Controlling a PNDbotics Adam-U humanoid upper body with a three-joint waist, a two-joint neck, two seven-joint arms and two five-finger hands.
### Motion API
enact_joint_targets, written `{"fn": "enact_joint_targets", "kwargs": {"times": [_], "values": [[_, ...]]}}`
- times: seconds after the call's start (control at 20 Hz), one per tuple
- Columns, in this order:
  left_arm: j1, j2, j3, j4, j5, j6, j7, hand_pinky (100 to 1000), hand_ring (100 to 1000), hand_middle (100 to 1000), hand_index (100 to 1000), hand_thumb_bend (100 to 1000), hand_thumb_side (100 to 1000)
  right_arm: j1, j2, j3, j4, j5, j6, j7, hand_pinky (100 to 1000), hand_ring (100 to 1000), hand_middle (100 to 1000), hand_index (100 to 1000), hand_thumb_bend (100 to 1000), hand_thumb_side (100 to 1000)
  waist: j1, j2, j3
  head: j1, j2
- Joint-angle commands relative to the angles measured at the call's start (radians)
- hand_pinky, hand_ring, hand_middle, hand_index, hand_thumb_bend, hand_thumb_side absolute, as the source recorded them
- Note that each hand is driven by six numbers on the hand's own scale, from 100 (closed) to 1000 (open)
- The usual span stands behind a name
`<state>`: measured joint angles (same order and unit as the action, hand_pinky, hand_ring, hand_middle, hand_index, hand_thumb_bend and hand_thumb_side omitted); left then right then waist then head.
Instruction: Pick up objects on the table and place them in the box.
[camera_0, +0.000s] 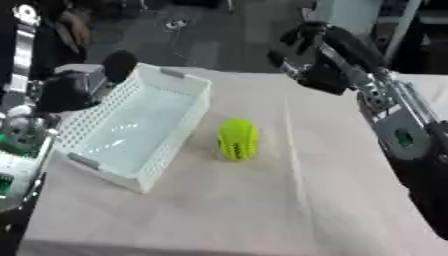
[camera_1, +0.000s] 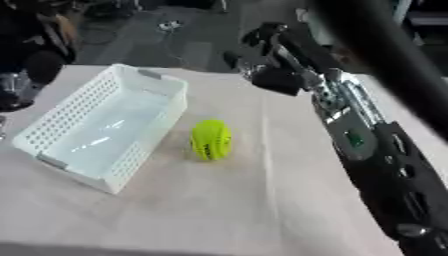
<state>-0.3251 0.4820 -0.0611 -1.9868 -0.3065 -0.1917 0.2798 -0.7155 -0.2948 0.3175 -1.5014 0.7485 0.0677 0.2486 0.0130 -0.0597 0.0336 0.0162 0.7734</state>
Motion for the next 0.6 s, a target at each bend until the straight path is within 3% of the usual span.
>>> {"fn": "enact_joint_targets", "kwargs": {"times": [0.05,0.6], "values": [[-0.018,0.011,0.009,-0.013,-0.002,-0.006,0.002,625,557,753,713,592,700,-0.008,0.022,0.007,0.005,0.008,-0.005,-0.014,369,651,716,826,460,1000,0.003,-0.005,0.003,-0.017,-0.003],[-0.028,0.005,0.010,-0.013,-0.004,-0.012,0.013,628,559,753,713,591,704,-0.002,0.110,0.049,0.043,0.030,-0.018,-0.018,352,645,724,831,495,1000,0.002,-0.003,0.010,-0.039,-0.003]]}}
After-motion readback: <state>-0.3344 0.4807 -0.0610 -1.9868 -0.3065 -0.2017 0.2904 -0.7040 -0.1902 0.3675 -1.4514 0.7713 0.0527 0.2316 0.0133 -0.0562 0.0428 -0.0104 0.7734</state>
